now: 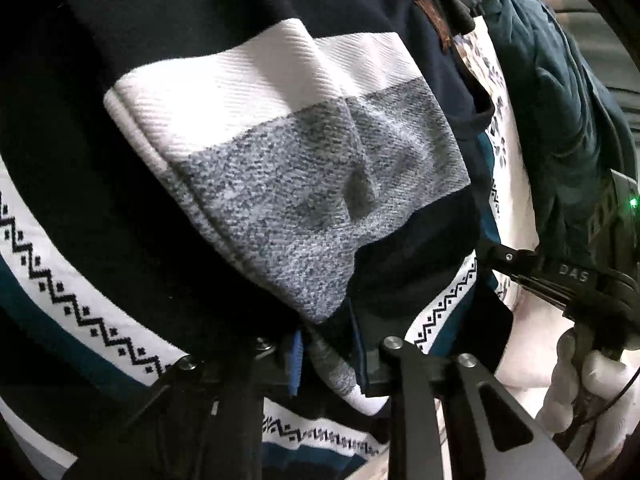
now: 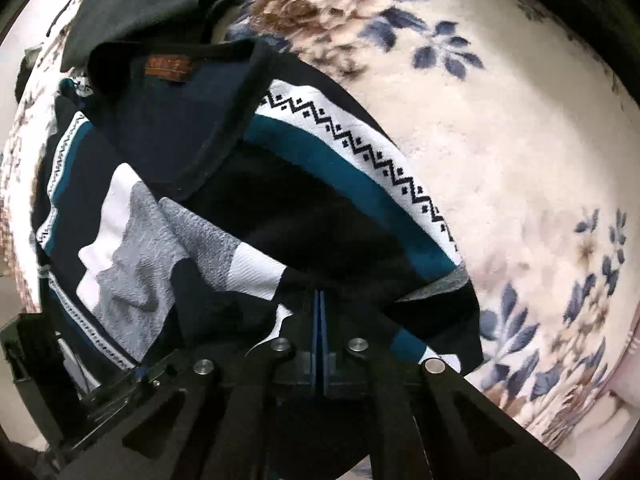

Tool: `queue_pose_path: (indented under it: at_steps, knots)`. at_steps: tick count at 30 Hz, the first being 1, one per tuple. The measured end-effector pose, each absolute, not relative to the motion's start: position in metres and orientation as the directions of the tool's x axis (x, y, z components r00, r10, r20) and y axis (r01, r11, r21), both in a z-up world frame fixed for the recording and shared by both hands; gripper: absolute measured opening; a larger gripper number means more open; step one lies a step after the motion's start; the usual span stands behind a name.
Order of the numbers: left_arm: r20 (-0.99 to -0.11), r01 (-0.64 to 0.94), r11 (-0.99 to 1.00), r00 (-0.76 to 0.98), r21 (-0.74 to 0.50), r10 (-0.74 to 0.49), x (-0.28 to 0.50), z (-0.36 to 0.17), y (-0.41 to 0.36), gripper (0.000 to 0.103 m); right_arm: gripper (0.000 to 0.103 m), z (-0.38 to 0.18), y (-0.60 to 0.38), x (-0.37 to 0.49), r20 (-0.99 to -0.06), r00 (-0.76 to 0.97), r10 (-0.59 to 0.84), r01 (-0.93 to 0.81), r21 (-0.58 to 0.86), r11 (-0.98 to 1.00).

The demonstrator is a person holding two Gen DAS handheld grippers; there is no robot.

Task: Fold small clothes

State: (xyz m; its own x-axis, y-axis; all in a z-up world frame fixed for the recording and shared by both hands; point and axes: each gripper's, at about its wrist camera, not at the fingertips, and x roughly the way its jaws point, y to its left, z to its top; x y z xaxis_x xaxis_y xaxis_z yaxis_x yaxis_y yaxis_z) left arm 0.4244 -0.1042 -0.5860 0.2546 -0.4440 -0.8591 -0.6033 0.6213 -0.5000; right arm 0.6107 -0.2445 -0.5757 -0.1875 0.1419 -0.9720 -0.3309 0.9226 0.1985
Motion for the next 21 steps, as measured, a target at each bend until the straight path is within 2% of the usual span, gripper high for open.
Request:
queue_pose_path:
  at_steps: [2,3,4,5,6,7,11,14,21]
  knots:
    - [-0.879,-0.569,0.678,0.208,-0.465,-0.429,0.431,-0.574,-0.106,0.025,0.002,-0.565,-0.253,0.609,-0.959,-0.212,0.19,-0.279,0.245,0.928]
    - [-0.898,-0.536,0.724,0.186,-0.433,-0.399,0.433,-0.565,-0.109,0.029,0.012,-0.556,-0.258,0.606,-0.962,-0.2,0.188,-0.265,0.238,0.934]
    - [-0.913,-0.498,0.767,0.182,-0.405,-0.364,0.432,-0.556,-0.11,0.045,0.035,-0.544,-0.267,0.605,-0.966,-0.178,0.188,-0.251,0.23,0.94]
    - [-0.926,-0.464,0.801,0.181,-0.378,-0.332,0.432,-0.547,-0.112,0.059,0.051,-0.528,-0.278,0.601,-0.971,-0.143,0.191,-0.224,0.22,0.949]
    - [-0.94,-0.42,0.842,0.182,-0.34,-0.289,0.432,-0.534,-0.116,0.089,0.08,-0.517,-0.286,0.596,-0.975,-0.117,0.187,-0.201,0.207,0.957]
    - [-0.947,-0.39,0.865,0.187,-0.315,-0.26,0.424,-0.525,-0.117,0.099,0.093,-0.504,-0.294,0.589,-0.979,-0.094,0.179,-0.173,0.194,0.966]
    - [-0.959,-0.3,0.923,0.217,-0.242,-0.181,0.404,-0.492,-0.125,0.1,0.094,-0.475,-0.317,0.557,-0.989,-0.038,0.14,-0.106,0.143,0.984]
    - [-0.964,-0.263,0.942,0.218,-0.211,-0.155,0.38,-0.481,-0.139,0.1,0.1,-0.465,-0.327,0.54,-0.989,-0.011,0.15,-0.067,0.151,0.986]
    - [-0.984,-0.235,0.959,0.117,-0.159,-0.135,0.311,-0.51,-0.209,0.1,0.1,-0.486,-0.371,0.522,-0.966,-0.041,0.254,-0.006,0.254,0.967]
